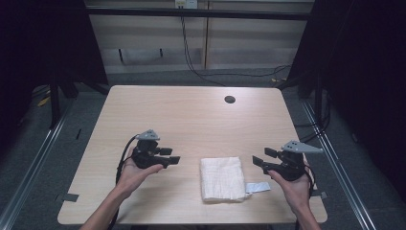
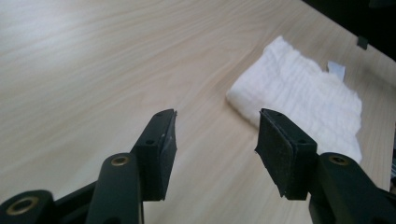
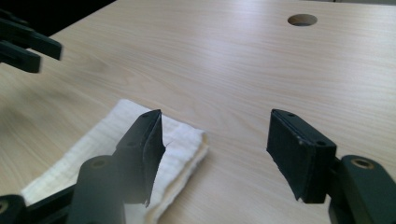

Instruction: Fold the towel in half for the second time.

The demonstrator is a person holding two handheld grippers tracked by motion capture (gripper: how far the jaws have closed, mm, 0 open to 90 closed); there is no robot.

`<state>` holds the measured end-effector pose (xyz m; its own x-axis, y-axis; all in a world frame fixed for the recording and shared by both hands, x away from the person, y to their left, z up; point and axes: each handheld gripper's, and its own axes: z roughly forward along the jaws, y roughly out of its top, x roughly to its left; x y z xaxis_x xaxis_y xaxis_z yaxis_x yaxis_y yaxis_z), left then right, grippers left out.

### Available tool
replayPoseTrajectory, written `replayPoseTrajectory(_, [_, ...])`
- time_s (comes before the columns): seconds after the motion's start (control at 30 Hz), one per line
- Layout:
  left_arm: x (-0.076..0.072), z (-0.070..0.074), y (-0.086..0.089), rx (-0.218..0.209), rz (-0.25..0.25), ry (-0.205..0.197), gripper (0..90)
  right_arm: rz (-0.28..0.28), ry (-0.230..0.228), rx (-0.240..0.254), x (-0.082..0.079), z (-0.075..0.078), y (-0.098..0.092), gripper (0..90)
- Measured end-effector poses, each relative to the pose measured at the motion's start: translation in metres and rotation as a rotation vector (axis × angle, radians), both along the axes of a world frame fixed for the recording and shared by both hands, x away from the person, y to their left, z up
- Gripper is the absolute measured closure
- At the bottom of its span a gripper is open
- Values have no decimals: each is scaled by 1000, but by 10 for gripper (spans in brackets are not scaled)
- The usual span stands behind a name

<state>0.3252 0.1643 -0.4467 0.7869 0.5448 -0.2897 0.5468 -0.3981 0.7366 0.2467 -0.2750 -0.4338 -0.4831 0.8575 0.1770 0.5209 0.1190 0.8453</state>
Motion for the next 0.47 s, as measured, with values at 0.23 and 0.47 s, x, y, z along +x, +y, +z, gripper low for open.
replayPoseTrajectory(0.23, [-29,-8,42,35,76,8,383,-27,29,11,-3,-12,-18,336])
replayPoseTrajectory(0.47, [-38,-24,67,16,160,16,312,-50,38,-30,1,-21,-19,298])
